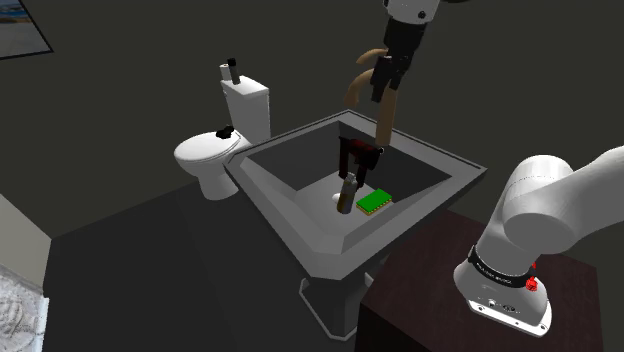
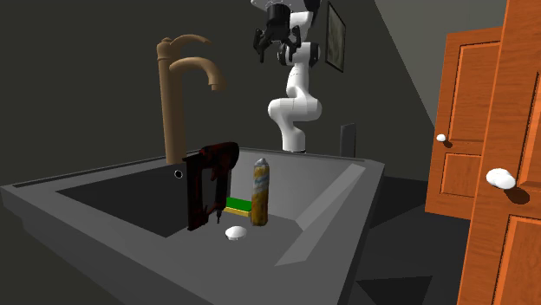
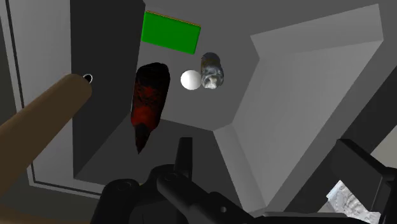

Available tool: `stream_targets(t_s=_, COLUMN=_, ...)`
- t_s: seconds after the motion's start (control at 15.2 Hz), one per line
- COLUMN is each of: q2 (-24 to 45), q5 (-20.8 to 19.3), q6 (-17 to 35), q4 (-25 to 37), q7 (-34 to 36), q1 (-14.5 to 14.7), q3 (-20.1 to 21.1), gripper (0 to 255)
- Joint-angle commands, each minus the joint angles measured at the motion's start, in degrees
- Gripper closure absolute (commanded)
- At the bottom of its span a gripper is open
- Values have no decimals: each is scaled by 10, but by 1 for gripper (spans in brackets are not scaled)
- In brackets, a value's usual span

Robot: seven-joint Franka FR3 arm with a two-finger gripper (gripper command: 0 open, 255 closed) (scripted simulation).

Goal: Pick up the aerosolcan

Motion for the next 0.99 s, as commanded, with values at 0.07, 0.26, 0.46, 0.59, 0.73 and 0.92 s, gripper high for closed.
stream_targets(t_s=0.07, q2=1, q5=3, q6=20, q4=-19, q7=4, q1=-2, q3=-4, gripper=0)
stream_targets(t_s=0.26, q2=7, q5=14, q6=83, q4=-71, q7=13, q1=-8, q3=-16, gripper=0)
stream_targets(t_s=0.46, q2=22, q5=27, q6=148, q4=-118, q7=21, q1=-12, q3=-27, gripper=0)
stream_targets(t_s=0.59, q2=37, q5=36, q6=193, q4=-146, q7=25, q1=-14, q3=-34, gripper=0)
stream_targets(t_s=0.73, q2=56, q5=47, q6=240, q4=-171, q7=27, q1=-15, q3=-42, gripper=0)
stream_targets(t_s=0.92, q2=93, q5=67, q6=311, q4=-202, q7=27, q1=-13, q3=-55, gripper=0)
